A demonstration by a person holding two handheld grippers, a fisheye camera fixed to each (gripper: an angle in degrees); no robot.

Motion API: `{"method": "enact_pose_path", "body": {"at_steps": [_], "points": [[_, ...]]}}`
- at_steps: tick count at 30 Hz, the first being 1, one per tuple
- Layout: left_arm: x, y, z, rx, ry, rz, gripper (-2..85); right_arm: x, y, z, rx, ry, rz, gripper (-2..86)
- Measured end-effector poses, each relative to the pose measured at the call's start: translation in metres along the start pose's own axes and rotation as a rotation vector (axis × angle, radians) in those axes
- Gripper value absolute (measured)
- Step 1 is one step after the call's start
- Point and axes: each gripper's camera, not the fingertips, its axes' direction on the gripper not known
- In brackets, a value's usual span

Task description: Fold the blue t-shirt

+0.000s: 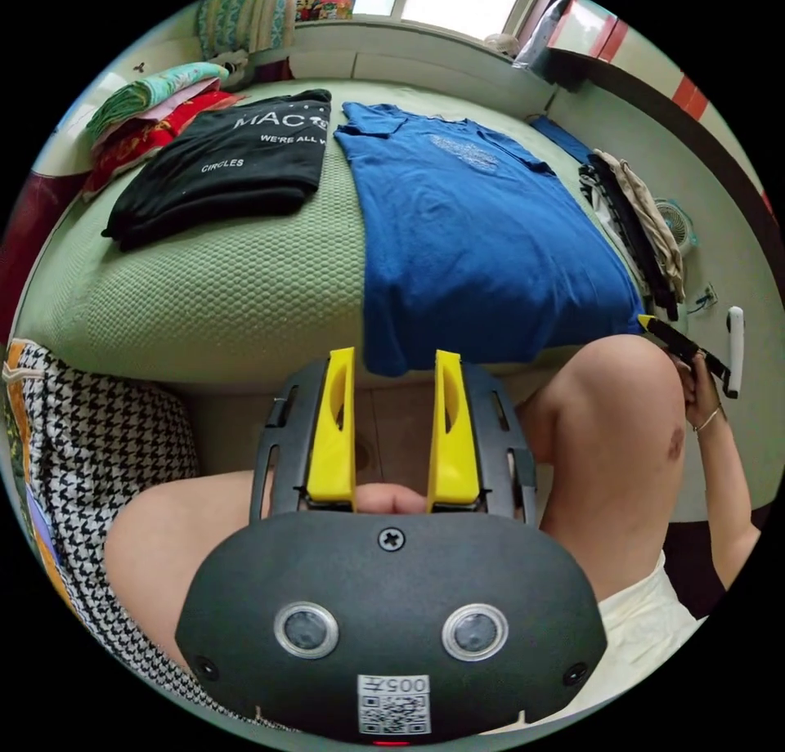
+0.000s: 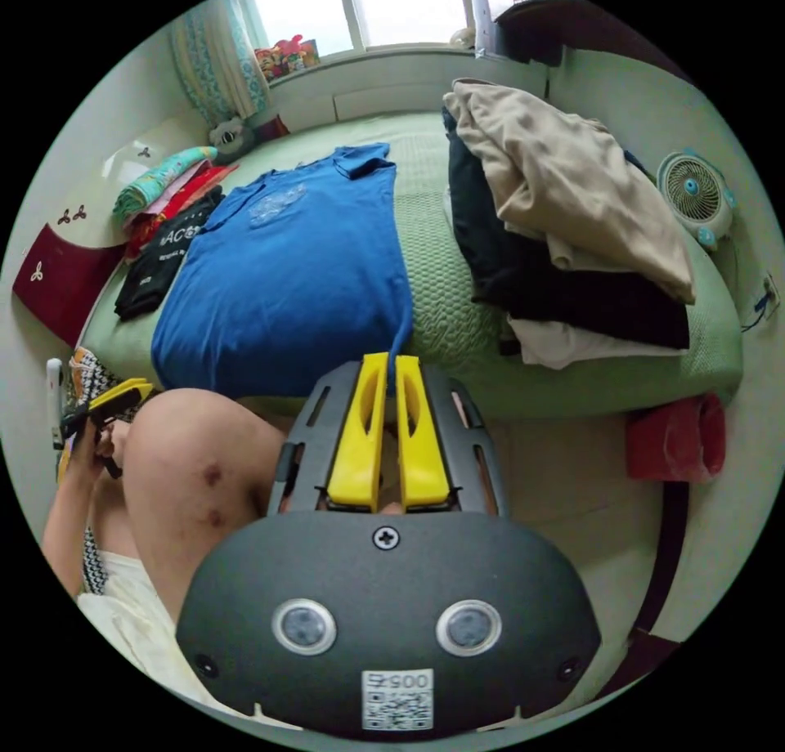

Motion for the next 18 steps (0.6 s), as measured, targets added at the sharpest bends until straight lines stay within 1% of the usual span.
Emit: {"method": "enact_pose_path", "body": {"at_steps": [5,7,12,15,18], "points": [[0.001,0.005,0.01,-0.033,-0.007,-0.002,12.5,-0.002,0.009,-0.016,0.022,-0.016,-0.046,-0.8],[0.003,0.007,0.012,-0.031,-0.014,-0.009,9.5,0.0,0.013,-0.02,0.035,-0.034,-0.041,-0.9],[0.009,0.009,0.013,-0.042,-0.098,-0.018,4.2,0.006,0.022,-0.031,0.058,-0.085,-0.031,-1.1],[0.016,0.011,0.002,-0.065,-0.124,0.041,2.0,0.007,0.025,-0.043,0.071,-0.098,-0.042,-1.2],[0.021,0.015,-0.027,-0.023,-0.113,0.081,1.1,0.008,0.025,-0.063,0.098,-0.106,-0.057,-1.5]]}}
